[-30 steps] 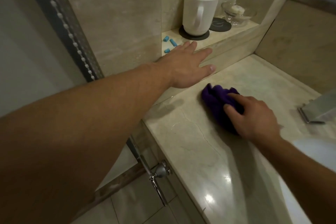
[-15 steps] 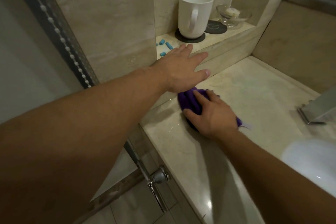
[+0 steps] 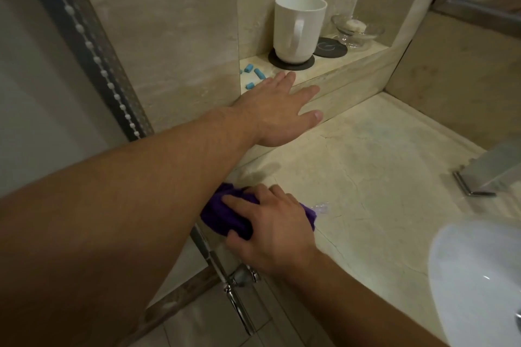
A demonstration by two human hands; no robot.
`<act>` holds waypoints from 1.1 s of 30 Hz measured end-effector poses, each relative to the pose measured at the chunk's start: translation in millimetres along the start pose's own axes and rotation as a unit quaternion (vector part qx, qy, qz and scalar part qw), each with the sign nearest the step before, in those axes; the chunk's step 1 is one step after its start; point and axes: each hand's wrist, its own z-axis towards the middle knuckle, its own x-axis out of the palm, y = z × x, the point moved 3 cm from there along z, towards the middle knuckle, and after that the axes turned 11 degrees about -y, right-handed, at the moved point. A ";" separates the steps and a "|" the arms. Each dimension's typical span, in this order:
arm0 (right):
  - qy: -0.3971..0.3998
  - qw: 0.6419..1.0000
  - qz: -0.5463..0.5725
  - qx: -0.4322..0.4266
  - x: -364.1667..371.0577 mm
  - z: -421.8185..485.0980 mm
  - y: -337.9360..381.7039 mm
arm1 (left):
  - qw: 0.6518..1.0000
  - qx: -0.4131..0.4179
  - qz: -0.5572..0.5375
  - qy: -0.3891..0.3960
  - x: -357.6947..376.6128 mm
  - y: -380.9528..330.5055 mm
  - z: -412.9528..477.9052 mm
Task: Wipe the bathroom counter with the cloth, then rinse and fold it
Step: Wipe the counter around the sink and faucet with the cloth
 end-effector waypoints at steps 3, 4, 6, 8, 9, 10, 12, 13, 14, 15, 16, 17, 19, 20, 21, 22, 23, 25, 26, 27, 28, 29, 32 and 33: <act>-0.017 0.999 0.017 0.036 -16.7 -15.5 -19.0 | 1.000 0.004 0.008 -0.002 0.9 -0.1 0.1; -0.025 0.997 0.019 0.065 -25.6 -17.3 -32.3 | 1.000 0.005 0.008 -0.002 1.4 -0.1 0.3; -0.059 0.990 0.009 0.129 -47.4 -16.3 -70.4 | 1.000 0.004 0.006 -0.005 1.6 0.6 0.7; -0.103 0.977 -0.002 0.186 -71.1 -14.1 -117.6 | 1.000 0.005 0.006 -0.007 1.4 0.9 0.8; -0.124 0.968 -0.006 0.217 -82.7 -15.6 -142.1 | 1.000 0.007 0.008 -0.006 1.4 0.6 0.7; -0.139 0.958 -0.013 0.250 -93.4 -18.9 -164.7 | 1.000 0.008 0.010 -0.006 1.6 0.4 0.7; -0.135 0.934 -0.036 0.329 -105.8 -29.8 -206.4 | 1.000 0.011 0.017 -0.007 2.5 0.7 1.0; -0.114 0.926 -0.060 0.356 -107.1 -36.6 -222.1 | 1.000 0.011 0.020 -0.007 3.0 0.7 1.2; -0.087 0.921 -0.093 0.369 -105.9 -42.5 -232.3 | 1.000 0.012 0.022 -0.007 3.8 1.1 1.6; -0.062 0.916 -0.123 0.378 -102.8 -46.7 -237.2 | 1.000 0.011 0.022 -0.007 4.0 1.6 1.8; -0.046 0.910 -0.142 0.386 -99.6 -49.9 -237.6 | 1.000 0.009 0.022 -0.006 4.1 1.6 1.8; -0.041 0.907 -0.151 0.391 -95.8 -51.4 -236.4 | 1.000 0.009 0.022 -0.005 4.2 1.5 1.7; -0.036 0.910 -0.152 0.383 -92.1 -47.1 -227.6 | 1.000 0.009 0.022 -0.004 3.9 1.3 1.5; -0.034 0.914 -0.153 0.374 -90.3 -42.9 -220.4 | 1.000 0.009 0.022 -0.005 3.6 1.1 0.8; -0.035 0.920 -0.154 0.359 -86.7 -37.8 -214.3 | 1.000 0.010 0.022 -0.007 3.0 0.7 0.6; -0.038 0.927 -0.152 0.342 -82.1 -31.2 -206.3 | 1.000 0.009 0.022 -0.008 2.3 0.3 0.4; -0.038 0.934 -0.146 0.324 -76.0 -23.9 -196.0 | 1.000 0.009 0.022 -0.007 1.8 0.0 -0.3; -0.036 0.949 -0.133 0.282 -59.7 -6.1 -170.0 | 1.000 0.010 0.023 -0.006 1.2 -0.9 -0.7; -0.037 0.956 -0.126 0.262 -51.2 3.7 -153.6 | 1.000 0.009 0.022 -0.006 0.9 -1.3 -1.0; -0.035 0.962 -0.121 0.241 -42.3 13.5 -134.8 | 1.000 0.008 0.020 -0.005 0.7 -1.6 -1.1; -0.031 0.969 -0.115 0.218 -33.2 22.3 -114.1 | 1.000 0.007 0.017 -0.005 0.6 -1.4 -1.3; -0.028 0.975 -0.109 0.191 -23.5 29.2 -92.9 | 1.000 0.006 0.015 -0.006 0.5 -1.0 -1.3; -0.029 0.987 -0.089 0.132 -4.4 33.8 -44.8 | 1.000 0.004 0.013 -0.003 -0.2 -1.5 -0.7; -0.032 0.988 -0.079 0.129 -2.2 32.0 -37.6 | 1.000 0.004 0.015 -0.001 -0.2 -1.3 -0.7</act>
